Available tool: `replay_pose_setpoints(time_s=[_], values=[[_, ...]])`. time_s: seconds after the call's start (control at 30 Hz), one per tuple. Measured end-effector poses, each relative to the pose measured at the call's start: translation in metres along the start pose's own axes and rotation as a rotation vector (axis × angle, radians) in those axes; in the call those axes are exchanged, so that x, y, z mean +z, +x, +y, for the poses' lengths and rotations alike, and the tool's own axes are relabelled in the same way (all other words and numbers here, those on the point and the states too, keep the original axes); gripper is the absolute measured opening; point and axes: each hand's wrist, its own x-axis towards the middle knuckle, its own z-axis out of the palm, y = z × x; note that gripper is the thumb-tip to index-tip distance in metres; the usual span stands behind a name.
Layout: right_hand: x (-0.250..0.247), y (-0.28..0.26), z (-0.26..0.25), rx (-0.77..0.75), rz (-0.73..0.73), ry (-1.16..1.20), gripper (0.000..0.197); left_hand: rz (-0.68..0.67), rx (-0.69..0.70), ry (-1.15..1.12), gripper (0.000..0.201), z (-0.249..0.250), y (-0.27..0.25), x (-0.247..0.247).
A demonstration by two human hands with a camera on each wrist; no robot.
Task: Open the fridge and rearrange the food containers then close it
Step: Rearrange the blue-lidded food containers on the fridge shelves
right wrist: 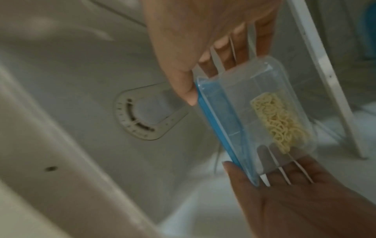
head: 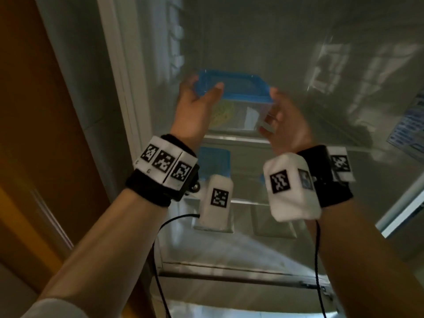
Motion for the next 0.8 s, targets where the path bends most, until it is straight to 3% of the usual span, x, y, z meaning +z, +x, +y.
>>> replay_pose_setpoints(time_s=[0.23,0.33,0.43,0.53,0.67,0.8], values=[[-0.031,-0.062,0.016,-0.044,-0.038,0.000,0.017,-0.158,0.004,0.115,0.044,-0.002,-0.066,-0.037],[-0.039,-0.083,0.028,-0.013,-0.075,-0.025,0.034,-0.217,-0.037,0.135,0.047,-0.008,-0.083,-0.051],[-0.044,-0.098,0.039,0.006,-0.131,-0.052,0.047,-0.241,-0.089,0.200,0.063,-0.011,-0.093,-0.061],[-0.046,-0.102,0.051,0.071,-0.147,-0.064,0.029,-0.237,-0.165,0.239,0.068,-0.019,-0.098,-0.069],[-0.044,-0.087,0.068,0.170,-0.138,-0.061,0.007,-0.227,-0.247,0.287,0.051,-0.037,-0.088,-0.074],[-0.036,-0.058,0.079,0.235,-0.087,-0.036,0.013,-0.186,-0.224,0.325,0.047,-0.060,-0.068,-0.063]])
